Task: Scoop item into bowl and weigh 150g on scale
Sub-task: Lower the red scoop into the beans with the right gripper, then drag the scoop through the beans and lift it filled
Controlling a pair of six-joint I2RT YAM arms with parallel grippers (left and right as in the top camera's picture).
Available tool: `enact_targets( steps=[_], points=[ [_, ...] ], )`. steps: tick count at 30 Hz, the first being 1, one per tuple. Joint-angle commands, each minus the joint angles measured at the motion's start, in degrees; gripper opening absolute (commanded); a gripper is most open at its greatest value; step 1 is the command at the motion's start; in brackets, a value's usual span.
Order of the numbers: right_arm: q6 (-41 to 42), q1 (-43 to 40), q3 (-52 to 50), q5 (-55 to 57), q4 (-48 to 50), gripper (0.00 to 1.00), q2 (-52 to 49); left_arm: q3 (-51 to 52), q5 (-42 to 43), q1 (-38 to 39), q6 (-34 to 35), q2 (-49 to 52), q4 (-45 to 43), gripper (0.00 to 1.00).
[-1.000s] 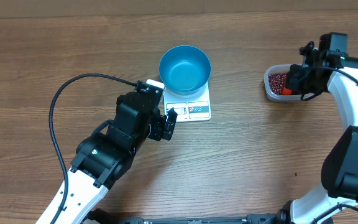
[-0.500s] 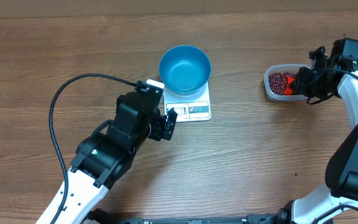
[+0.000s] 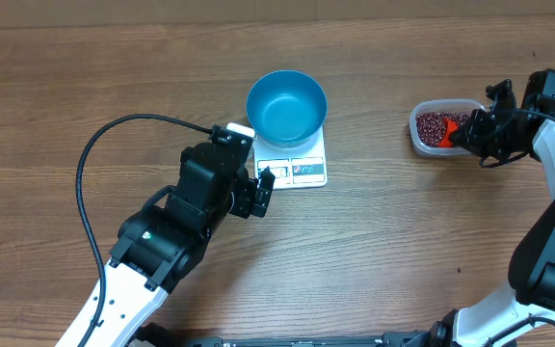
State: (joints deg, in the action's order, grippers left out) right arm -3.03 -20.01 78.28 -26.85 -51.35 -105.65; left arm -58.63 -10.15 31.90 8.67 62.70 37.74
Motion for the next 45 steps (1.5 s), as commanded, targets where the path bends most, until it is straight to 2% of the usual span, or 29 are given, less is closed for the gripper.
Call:
enact_targets(
  steps=[1, 7, 27, 39, 45],
  points=[
    [-2.0, 0.0, -1.1, -5.0, -0.6, 0.04, -0.9, 0.1, -0.8, 0.3, 0.1, 0.3, 0.0, 0.99],
    [-3.5, 0.0, -1.1, -8.0, -1.0, 0.04, -0.9, 0.1, -0.8, 0.3, 0.1, 0.3, 0.0, 1.00],
    [-3.5, -0.1, -1.1, -8.0, -0.3, 0.04, -0.9, 0.1, -0.8, 0.3, 0.2, 0.3, 0.0, 1.00],
    [-2.6, -6.1, -1.1, -16.5, -0.3, 0.04, -0.9, 0.1, -0.8, 0.3, 0.1, 0.3, 0.0, 0.99],
    [-1.7, -6.8, -1.1, -16.7, -0.3, 0.04, -1.9, 0.1, -0.8, 0.3, 0.2, 0.3, 0.0, 0.99]
  ],
)
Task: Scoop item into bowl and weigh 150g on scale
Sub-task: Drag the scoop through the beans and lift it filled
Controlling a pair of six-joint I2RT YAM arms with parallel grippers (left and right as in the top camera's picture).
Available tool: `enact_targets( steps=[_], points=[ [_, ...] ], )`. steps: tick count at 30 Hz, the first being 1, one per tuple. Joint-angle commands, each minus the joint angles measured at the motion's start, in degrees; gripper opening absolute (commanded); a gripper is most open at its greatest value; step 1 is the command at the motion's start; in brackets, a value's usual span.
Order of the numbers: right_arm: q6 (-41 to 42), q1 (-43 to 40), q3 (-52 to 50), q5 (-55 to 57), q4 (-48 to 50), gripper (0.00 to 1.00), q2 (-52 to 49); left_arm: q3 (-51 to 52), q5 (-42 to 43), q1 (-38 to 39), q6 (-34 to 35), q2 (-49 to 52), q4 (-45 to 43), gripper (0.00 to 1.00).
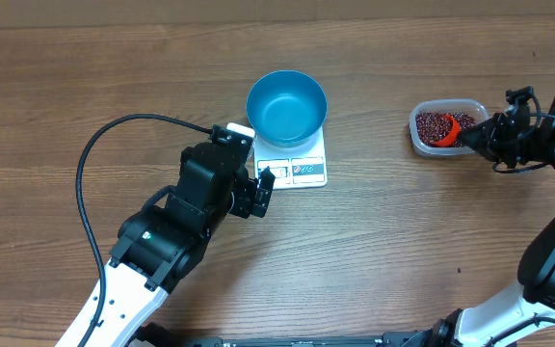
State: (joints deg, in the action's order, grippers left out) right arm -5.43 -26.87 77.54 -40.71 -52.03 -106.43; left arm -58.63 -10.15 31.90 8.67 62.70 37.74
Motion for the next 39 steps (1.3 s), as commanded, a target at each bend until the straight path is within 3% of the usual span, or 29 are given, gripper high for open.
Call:
enact_targets(
  steps=[1, 9, 25, 39],
  points=[
    [0.7, 0.1, -0.3, -2.9, 0.3, 0.04, -1.8, 0.1, -0.8, 0.3, 0.2, 0.3, 0.0, 0.99],
    [1.1, -0.4, -0.3, -5.0, -0.5, 0.04, -6.6, 0.1, -0.8, 0.3, 0.2, 0.3, 0.0, 0.99],
    [1.1, -1.5, -0.3, -19.9, 0.3, 0.04, -7.5, 0.1, -0.8, 0.3, 0.1, 0.3, 0.0, 1.00],
    [0.9, -6.5, -0.3, -20.9, -2.5, 0.04, -7.5, 0.1, -0.8, 0.3, 0.2, 0.3, 0.0, 0.99]
  ],
)
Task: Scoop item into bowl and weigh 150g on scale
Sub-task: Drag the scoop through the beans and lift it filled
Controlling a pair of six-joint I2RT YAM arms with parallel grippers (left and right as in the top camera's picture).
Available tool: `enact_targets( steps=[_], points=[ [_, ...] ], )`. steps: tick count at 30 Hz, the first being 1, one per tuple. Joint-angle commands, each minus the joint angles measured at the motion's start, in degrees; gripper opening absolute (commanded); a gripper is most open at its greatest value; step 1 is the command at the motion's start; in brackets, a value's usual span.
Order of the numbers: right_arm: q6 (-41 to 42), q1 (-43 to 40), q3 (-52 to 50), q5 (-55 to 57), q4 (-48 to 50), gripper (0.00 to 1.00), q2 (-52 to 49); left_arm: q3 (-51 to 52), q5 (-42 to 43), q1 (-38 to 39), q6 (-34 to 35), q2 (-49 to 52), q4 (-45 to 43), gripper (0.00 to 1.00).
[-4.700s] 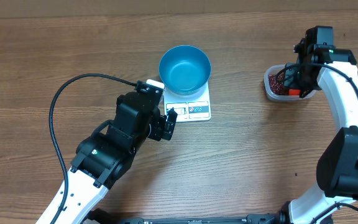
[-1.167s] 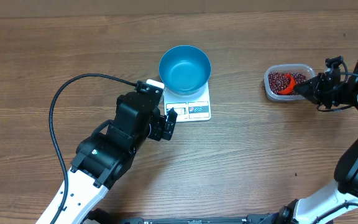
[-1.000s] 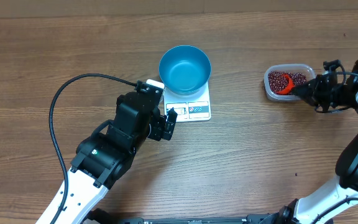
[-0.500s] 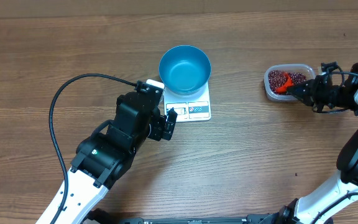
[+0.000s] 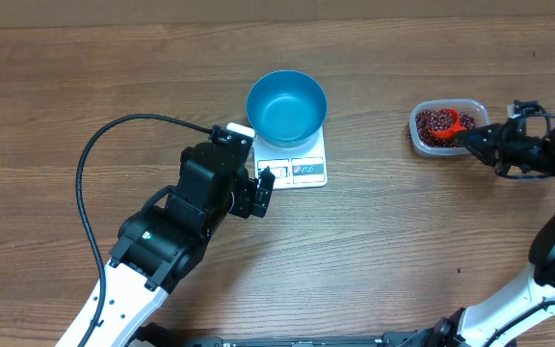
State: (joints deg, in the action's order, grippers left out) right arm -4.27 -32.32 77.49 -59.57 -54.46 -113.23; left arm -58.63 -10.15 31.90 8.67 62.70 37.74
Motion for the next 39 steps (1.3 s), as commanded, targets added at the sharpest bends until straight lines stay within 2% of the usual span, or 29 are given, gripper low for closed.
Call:
enact_targets(
  steps=[1, 7, 13, 30, 35, 39],
  points=[
    [-0.3, -1.4, -0.3, -2.1, -0.3, 0.04, -0.7, 0.1, -0.8, 0.3, 0.2, 0.3, 0.0, 1.00],
    [-1.4, -2.8, -0.3, -2.5, -2.1, 0.04, -0.7, 0.1, -0.8, 0.3, 0.2, 0.3, 0.0, 1.00],
    [-6.8, -2.9, -0.3, -8.9, -5.3, 0.04, -0.7, 0.1, -0.8, 0.3, 0.2, 0.3, 0.0, 0.99],
    [-6.8, -3.1, -0.3, -11.6, -6.4, 0.04, -0.7, 0.1, -0.8, 0.3, 0.2, 0.3, 0.0, 1.00],
    [-8.3, -2.9, -0.3, -18.6, -7.2, 0.04, -0.7, 0.1, -0.8, 0.3, 0.2, 0.3, 0.0, 0.99],
    [-8.3, -2.4, -0.3, -19.8, -7.5, 0.04, -0.7, 0.1, -0.8, 0.3, 0.1, 0.3, 0.0, 1.00]
  ],
)
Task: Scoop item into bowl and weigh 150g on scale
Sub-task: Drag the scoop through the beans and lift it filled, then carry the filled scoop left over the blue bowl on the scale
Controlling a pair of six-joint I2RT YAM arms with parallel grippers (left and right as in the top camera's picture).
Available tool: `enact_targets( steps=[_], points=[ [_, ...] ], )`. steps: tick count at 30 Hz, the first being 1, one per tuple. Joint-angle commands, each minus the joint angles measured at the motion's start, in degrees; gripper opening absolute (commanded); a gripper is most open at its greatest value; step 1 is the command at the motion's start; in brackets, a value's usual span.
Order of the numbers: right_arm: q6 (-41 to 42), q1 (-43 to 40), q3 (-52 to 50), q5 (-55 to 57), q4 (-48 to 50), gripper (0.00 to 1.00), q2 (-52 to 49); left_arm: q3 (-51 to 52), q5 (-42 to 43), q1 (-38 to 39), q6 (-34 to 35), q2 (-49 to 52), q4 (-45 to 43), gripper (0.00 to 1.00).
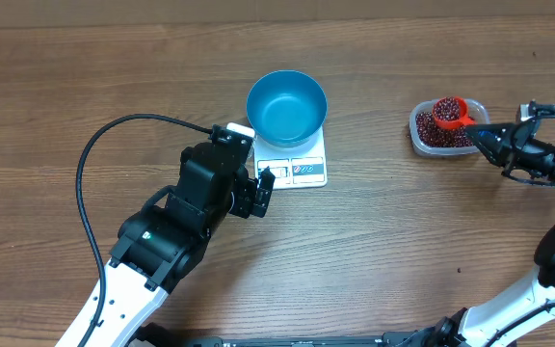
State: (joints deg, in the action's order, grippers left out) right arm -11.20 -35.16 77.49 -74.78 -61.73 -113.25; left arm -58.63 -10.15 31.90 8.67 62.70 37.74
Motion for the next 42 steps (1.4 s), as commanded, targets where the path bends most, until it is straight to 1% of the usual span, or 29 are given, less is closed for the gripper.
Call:
enact_targets(
  steps=[1, 11, 24, 32, 35, 39, 42],
  points=[
    [-1.3, 0.7, -0.3, -4.6, -0.4, 0.04, -0.7, 0.1, -0.8, 0.3, 0.2, 0.3, 0.0, 0.99],
    [-2.4, 6.4, -0.3, -8.6, -0.7, 0.04, -0.7, 0.1, -0.8, 0.3, 0.2, 0.3, 0.0, 0.99],
    [-2.6, 19.9, -0.3, -8.9, 0.2, 0.04, -0.7, 0.1, -0.8, 0.3, 0.2, 0.3, 0.0, 1.00],
    [-2.0, 26.7, -0.2, -9.0, 4.5, 0.04, -0.7, 0.1, -0.8, 0.3, 0.2, 0.3, 0.0, 0.99],
    [1.4, 28.2, -0.2, -8.9, 7.8, 0.04, -0.7, 0.1, -0.8, 0.3, 0.2, 0.3, 0.0, 1.00],
    [8.7, 30.3, -0.2, -8.9, 15.5, 0.04, -0.7, 0.1, -0.8, 0.3, 0.2, 0.3, 0.0, 1.00],
    [12.0, 31.4, -0.2, -8.9, 19.5, 0.04, -0.7, 0.1, -0.8, 0.3, 0.1, 0.3, 0.0, 0.99]
  ],
)
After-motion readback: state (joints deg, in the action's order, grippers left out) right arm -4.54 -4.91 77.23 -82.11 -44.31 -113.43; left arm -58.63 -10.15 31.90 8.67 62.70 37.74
